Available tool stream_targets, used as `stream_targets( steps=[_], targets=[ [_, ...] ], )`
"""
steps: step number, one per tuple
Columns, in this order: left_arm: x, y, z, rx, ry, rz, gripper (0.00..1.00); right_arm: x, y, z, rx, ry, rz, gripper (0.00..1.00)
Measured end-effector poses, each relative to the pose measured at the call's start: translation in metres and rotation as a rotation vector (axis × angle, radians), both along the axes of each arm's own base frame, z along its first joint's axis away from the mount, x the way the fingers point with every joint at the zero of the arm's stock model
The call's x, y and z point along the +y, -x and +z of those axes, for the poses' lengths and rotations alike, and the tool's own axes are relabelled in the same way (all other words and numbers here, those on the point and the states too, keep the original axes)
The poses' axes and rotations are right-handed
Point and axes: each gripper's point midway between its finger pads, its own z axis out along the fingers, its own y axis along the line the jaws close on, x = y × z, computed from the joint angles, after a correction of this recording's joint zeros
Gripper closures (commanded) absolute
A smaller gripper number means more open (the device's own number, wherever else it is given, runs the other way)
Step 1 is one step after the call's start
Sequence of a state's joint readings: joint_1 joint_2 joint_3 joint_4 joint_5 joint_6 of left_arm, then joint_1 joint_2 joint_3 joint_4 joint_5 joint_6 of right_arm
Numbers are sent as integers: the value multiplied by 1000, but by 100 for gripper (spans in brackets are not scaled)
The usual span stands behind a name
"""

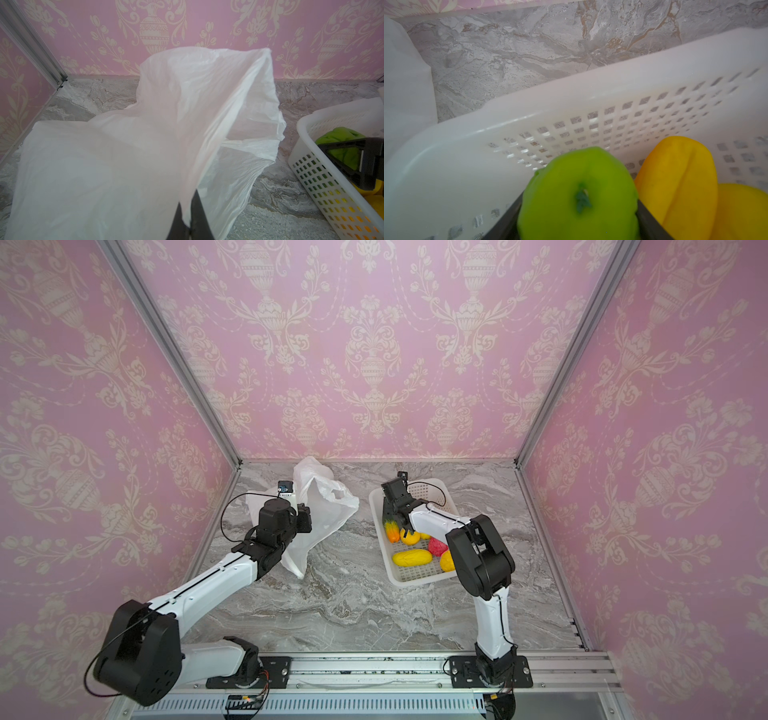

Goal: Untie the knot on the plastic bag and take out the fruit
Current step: 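Open the right gripper over the basket while the left gripper releases the bag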

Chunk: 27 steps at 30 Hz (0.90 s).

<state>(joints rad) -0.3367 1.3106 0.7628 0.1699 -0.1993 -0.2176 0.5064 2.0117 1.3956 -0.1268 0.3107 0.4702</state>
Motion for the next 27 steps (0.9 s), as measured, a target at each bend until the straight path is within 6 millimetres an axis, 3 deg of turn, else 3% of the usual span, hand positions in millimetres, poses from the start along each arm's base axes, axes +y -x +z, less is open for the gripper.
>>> stream_targets(
  steps=[5, 6, 9, 10, 11, 13, 16, 19, 22, 24, 27],
  targets=[
    [-8, -2, -11, 41, 34, -22, 100, -7, 4, -3, 20, 32, -22, 16],
    [-9, -2, -13, 47, 43, -27, 92, -8, 4, -4, 23, 36, -26, 13],
    [-12, 0, -16, 64, 64, -35, 49, -10, 5, -3, 23, 43, -26, 8],
    [-12, 2, -18, 75, 65, -36, 20, -10, 6, -1, 24, 43, -23, 7],
    [-12, 3, -20, 91, 63, -38, 1, -11, 8, 3, 26, 44, -21, 6],
    [-13, 5, -20, 118, 64, -41, 1, -13, 13, 15, 21, 43, -19, 4],
    [-15, 2, -5, 131, 73, -40, 1, -19, 26, 56, -29, 28, -17, 2],
    [-15, 5, 19, 124, 92, -33, 1, -30, 52, 114, -115, -13, -18, 2],
    [-15, 21, 46, 104, 141, -56, 1, -51, 89, 162, -207, -66, -33, 0],
    [-16, 37, 66, 79, 181, -77, 1, -72, 119, 177, -244, -94, -59, 0],
    [-9, 60, 99, 11, 232, -83, 1, -105, 155, 184, -255, -96, -120, 0]
  ],
)
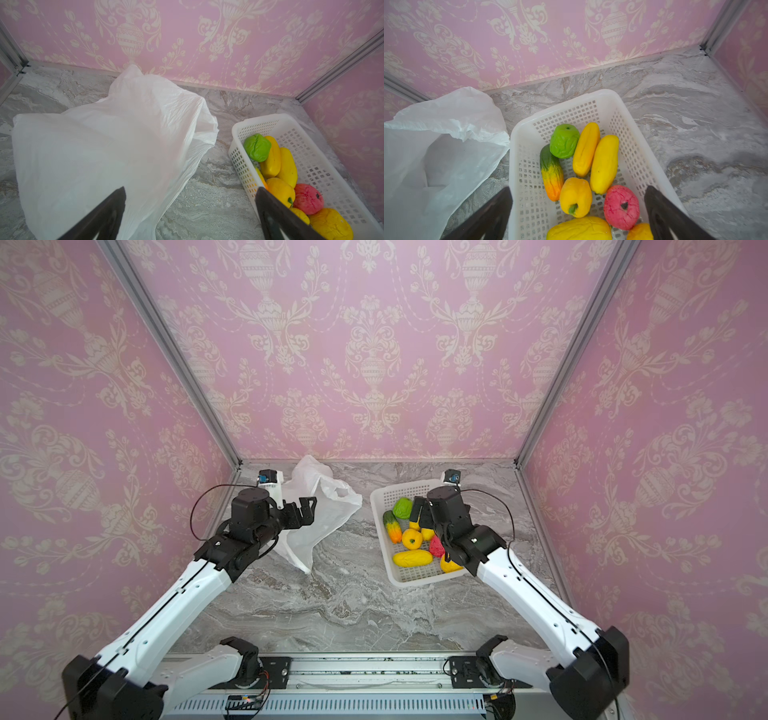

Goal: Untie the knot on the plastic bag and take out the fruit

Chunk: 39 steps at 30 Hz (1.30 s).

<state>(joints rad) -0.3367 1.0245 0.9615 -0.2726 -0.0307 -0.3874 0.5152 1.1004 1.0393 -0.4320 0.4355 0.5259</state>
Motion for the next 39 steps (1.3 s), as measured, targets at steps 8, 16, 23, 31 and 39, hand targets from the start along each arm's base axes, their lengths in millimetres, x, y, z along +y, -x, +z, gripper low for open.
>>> stream_targets(
  steps=[8, 16, 23, 31, 39],
  targets=[
    [66, 51, 67, -212, 32, 265, 1, -53, 48, 19, -42, 22, -121, 0],
    [158, 68, -11, -143, -184, 715, 1, -123, 58, -37, -27, 195, -326, 0],
    [199, 72, -100, 17, -354, 873, 1, -165, 38, -110, 206, 203, -433, 0],
    [209, 61, -156, 113, -452, 889, 1, -156, 12, -170, 333, 100, -344, 0],
    [204, 38, -182, 141, -460, 849, 1, -107, -11, -169, 276, -1, -100, 0]
  ],
)
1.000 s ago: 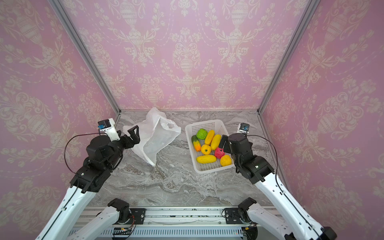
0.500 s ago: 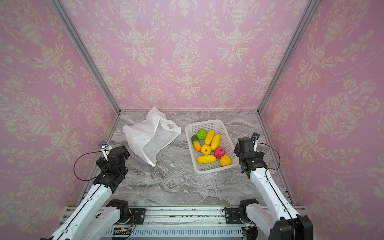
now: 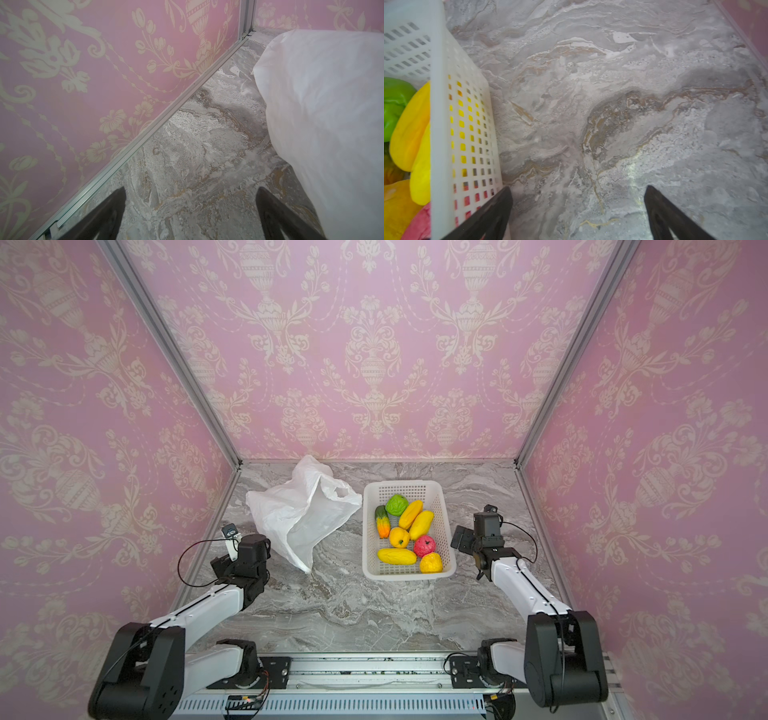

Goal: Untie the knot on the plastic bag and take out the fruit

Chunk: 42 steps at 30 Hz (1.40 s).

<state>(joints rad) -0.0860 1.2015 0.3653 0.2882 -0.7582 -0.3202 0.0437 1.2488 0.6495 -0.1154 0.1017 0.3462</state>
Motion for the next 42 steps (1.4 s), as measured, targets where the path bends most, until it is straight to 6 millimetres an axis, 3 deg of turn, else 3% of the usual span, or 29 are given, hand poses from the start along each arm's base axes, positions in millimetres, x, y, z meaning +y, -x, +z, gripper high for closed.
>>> stream_targets(
  steps=[3, 8, 12, 17, 23, 27, 33, 38, 42],
  targets=[
    [-8, -16, 1, -57, 18, -59, 1, 15, -7, 7, -41, -1, 73, 0],
    [-23, -38, -19, -43, 35, -176, 1, 29, -19, 20, -149, 40, 149, 0],
    [-28, -51, -19, -32, 26, -216, 1, 19, -16, 22, -277, 143, 152, 0],
    [-28, -59, -2, -94, -12, -232, 2, 2, -14, -15, -303, 245, 140, 0],
    [-32, -65, 8, -155, -40, -277, 1, 8, -31, -31, -372, 227, 208, 0],
    [-34, -65, -18, -110, -32, -327, 1, 0, -31, -20, -441, 224, 181, 0],
    [-49, -75, -35, -88, 2, -435, 1, -9, -38, -10, -472, 216, 140, 0],
    [-53, -80, -28, -127, 3, -468, 1, -2, -48, -1, -487, 218, 156, 0],
    [-58, -83, -22, -154, -7, -503, 1, 0, -47, -4, -472, 216, 162, 0]
  ],
)
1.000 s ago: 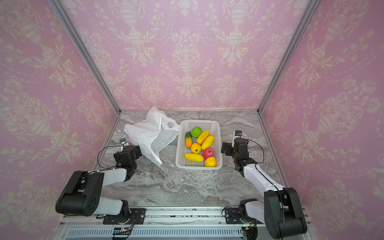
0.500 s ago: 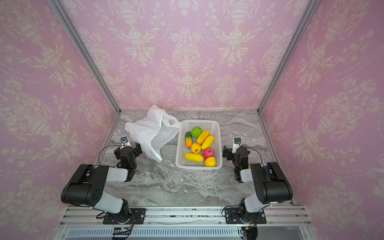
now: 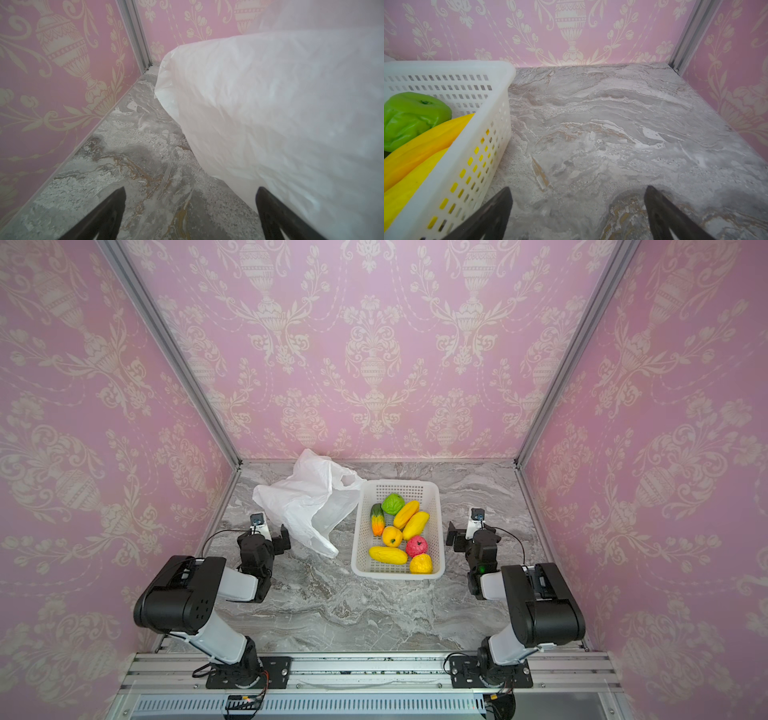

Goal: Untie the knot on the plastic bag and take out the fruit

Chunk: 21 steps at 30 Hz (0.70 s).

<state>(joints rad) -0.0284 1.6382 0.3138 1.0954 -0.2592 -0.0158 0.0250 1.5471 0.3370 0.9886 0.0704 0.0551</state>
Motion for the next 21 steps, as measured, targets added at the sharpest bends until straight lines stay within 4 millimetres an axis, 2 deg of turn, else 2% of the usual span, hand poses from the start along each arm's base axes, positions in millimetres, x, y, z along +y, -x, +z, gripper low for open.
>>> stream_targets(
  steps=[21],
  targets=[
    [-1, 0, 0, -2, 0, -3, 1, 1, 2, -7, 32, 2, 5, 0]
  ],
)
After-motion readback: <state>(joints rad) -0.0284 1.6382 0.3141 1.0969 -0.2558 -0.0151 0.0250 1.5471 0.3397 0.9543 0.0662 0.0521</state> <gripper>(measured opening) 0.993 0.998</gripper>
